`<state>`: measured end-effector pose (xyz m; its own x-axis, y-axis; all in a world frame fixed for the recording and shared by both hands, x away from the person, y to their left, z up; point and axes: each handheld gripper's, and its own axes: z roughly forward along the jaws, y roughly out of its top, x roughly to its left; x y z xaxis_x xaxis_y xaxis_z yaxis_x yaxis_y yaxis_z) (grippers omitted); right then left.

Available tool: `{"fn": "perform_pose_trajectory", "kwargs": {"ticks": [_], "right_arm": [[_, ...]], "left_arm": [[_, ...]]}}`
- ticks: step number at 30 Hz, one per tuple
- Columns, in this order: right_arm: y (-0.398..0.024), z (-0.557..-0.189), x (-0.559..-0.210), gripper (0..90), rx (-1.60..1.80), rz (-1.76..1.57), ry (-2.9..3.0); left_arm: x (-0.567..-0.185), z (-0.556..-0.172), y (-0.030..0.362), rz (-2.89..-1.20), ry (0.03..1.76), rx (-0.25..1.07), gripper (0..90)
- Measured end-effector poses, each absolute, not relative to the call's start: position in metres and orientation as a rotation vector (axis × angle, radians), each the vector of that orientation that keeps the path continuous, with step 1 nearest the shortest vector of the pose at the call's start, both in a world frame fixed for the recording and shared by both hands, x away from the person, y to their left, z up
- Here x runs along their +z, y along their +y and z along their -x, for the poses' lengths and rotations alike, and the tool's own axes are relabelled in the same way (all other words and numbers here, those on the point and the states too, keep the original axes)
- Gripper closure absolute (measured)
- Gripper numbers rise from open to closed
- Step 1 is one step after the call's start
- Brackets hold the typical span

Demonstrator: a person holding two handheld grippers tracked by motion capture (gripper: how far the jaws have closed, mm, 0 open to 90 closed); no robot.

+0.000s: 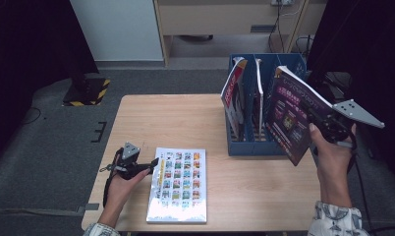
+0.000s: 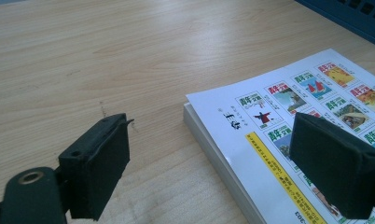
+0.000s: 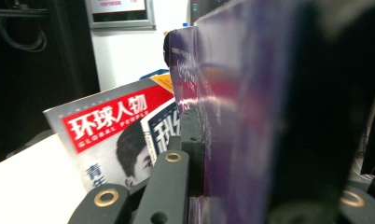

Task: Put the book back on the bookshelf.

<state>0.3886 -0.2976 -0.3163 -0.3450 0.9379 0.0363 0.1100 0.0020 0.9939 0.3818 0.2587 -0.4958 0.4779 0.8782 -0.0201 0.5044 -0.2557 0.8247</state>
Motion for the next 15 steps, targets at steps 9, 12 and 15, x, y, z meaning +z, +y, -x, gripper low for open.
{"fn": "perform_pose_trajectory", "kwargs": {"ticks": [9,12,15], "right_arm": [[-0.295,-0.416,-0.307,84.3,1.350,-1.152,1.550],[-0.292,-0.424,-0.303,84.3,1.351,-1.170,1.540],[-0.288,-0.431,-0.300,84.3,1.349,-1.180,1.531]], "left_arm": [[-0.495,-0.382,0.260,-1.909,1.151,0.597,12.0],[-0.495,-0.381,0.259,-1.913,1.149,0.595,12.0],[-0.494,-0.381,0.259,-1.915,1.145,0.595,12.0]]}}
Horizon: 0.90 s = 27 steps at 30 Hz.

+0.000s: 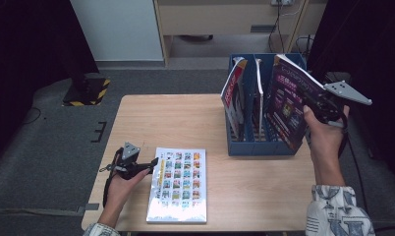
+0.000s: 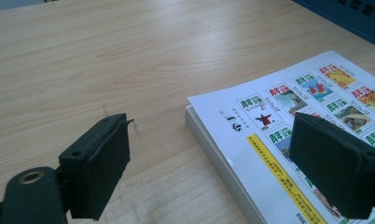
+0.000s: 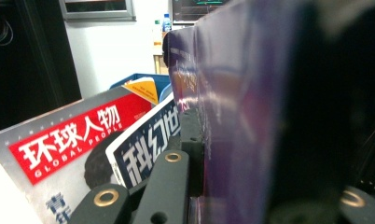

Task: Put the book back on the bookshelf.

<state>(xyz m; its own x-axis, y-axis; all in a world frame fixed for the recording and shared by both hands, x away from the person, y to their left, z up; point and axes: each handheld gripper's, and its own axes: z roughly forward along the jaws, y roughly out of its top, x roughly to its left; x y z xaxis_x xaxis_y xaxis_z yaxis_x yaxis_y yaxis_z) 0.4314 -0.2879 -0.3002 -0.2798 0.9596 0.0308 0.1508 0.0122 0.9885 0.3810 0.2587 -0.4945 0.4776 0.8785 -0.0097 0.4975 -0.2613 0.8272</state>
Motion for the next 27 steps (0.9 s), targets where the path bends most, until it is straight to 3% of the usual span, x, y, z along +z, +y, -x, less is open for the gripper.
{"fn": "perform_pose_trajectory", "kwargs": {"ticks": [27], "right_arm": [[-0.267,-0.479,-0.298,84.3,1.322,-1.248,1.452]], "left_arm": [[-0.495,-0.380,0.259,-1.897,1.155,0.578,10.6]]}}
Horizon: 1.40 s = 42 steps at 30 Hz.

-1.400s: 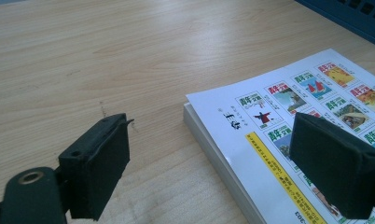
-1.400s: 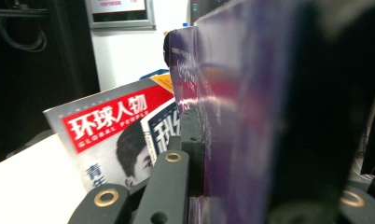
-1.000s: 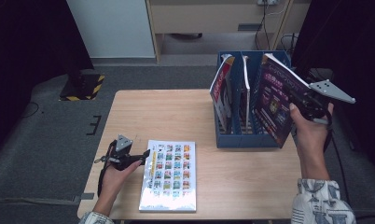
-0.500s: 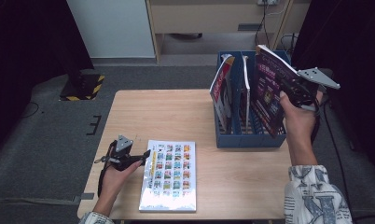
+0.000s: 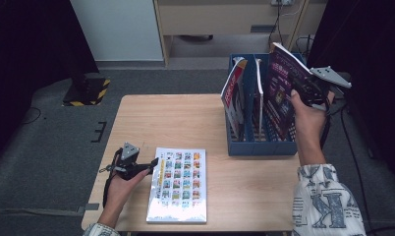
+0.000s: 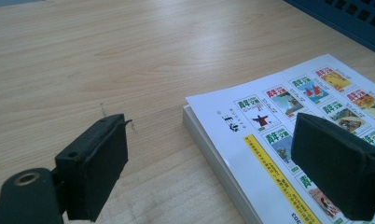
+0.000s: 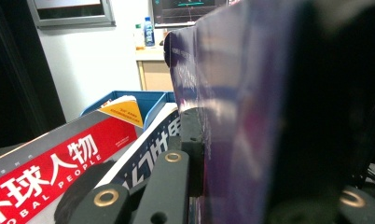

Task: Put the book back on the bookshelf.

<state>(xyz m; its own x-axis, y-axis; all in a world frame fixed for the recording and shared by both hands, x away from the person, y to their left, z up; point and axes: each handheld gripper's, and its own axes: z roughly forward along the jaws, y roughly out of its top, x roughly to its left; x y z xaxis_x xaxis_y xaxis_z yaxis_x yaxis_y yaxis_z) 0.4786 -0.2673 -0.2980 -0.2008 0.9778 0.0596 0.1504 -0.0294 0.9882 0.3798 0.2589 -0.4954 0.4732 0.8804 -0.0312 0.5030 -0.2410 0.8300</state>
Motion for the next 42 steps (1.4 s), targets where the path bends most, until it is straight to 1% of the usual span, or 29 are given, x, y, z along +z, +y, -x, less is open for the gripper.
{"fn": "perform_pose_trajectory", "kwargs": {"ticks": [13,26,42], "right_arm": [[-0.264,-0.492,-0.306,84.3,1.322,-1.290,1.412],[-0.249,-0.506,-0.319,84.3,1.296,-1.292,1.403],[-0.250,-0.513,-0.338,84.2,1.318,-1.297,1.397]], "left_arm": [[-0.496,-0.380,0.257,-1.902,1.150,0.579,10.6],[-0.496,-0.379,0.258,-1.895,1.151,0.577,10.7],[-0.497,-0.379,0.257,-1.900,1.149,0.575,10.9]]}}
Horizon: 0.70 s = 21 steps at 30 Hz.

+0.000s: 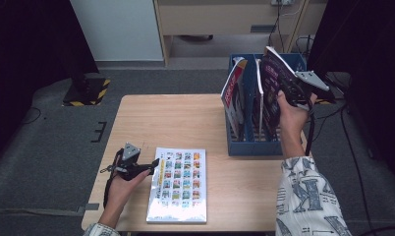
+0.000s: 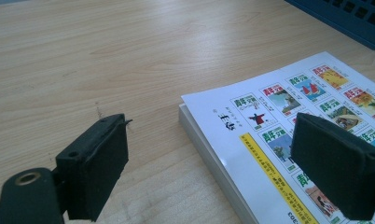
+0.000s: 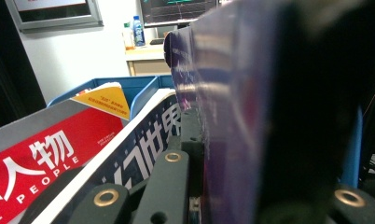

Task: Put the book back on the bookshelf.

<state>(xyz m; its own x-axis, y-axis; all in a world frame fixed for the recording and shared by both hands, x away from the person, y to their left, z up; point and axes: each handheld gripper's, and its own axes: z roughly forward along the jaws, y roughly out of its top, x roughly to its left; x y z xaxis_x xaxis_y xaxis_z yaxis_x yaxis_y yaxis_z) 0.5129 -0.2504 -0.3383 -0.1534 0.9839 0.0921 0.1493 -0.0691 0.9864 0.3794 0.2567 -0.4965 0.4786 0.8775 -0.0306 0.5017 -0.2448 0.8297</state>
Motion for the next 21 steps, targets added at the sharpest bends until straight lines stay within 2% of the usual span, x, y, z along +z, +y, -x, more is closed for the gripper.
{"fn": "perform_pose_trajectory", "kwargs": {"ticks": [21], "right_arm": [[-0.248,-0.522,-0.362,84.2,1.298,-1.334,1.401]], "left_arm": [[-0.496,-0.379,0.257,-1.891,1.148,0.573,10.9]]}}
